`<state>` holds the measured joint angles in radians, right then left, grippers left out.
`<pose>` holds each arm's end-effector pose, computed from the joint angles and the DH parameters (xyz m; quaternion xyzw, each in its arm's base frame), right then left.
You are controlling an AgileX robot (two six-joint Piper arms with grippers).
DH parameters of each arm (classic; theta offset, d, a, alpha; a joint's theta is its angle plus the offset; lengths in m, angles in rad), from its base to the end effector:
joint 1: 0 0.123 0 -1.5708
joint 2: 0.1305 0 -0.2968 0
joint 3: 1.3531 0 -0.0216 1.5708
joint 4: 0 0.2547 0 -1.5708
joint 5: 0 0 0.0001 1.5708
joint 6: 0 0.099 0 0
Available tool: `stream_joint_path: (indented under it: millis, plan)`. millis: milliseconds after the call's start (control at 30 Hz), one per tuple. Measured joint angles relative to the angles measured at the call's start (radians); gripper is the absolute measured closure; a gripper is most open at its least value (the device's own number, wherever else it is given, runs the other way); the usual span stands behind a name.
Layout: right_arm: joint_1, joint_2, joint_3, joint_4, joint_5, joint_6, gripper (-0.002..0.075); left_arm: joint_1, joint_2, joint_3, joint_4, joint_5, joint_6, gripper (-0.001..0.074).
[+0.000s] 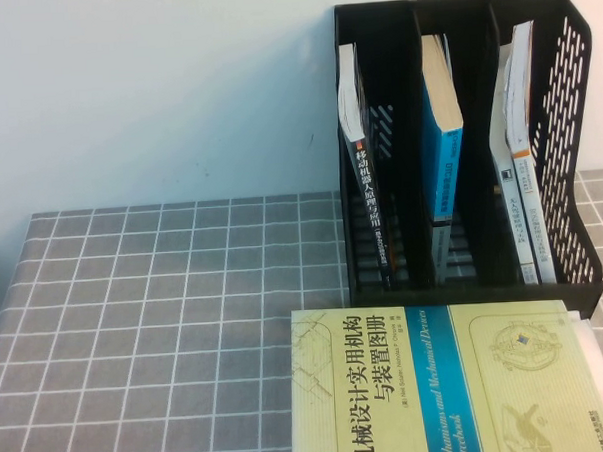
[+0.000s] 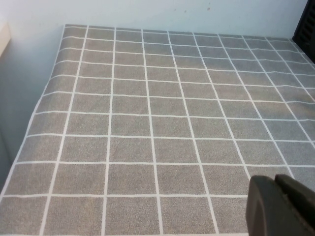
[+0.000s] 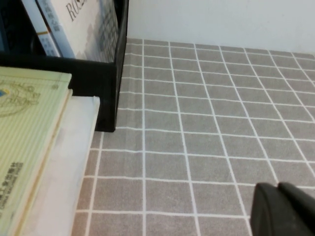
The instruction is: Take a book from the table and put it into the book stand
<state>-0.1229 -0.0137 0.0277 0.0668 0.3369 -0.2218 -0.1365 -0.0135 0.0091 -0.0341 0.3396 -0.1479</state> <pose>0.0531 -0.0043 0.1719 -0.0209 0.7934 -0.0767 0.6035 0.0522 -0.0083 0.1781 -0.0137 0.7890 -0.1012 0.6059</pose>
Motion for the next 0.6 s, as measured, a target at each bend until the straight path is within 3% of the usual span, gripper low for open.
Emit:
stream_joint_path:
  millis: [600]
  plan:
    - [0.084, 0.0, -0.004, -0.043, 0.014, 0.116, 0.0729, 0.0, 0.0, 0.0, 0.0, 0.0, 0.0, 0.0738]
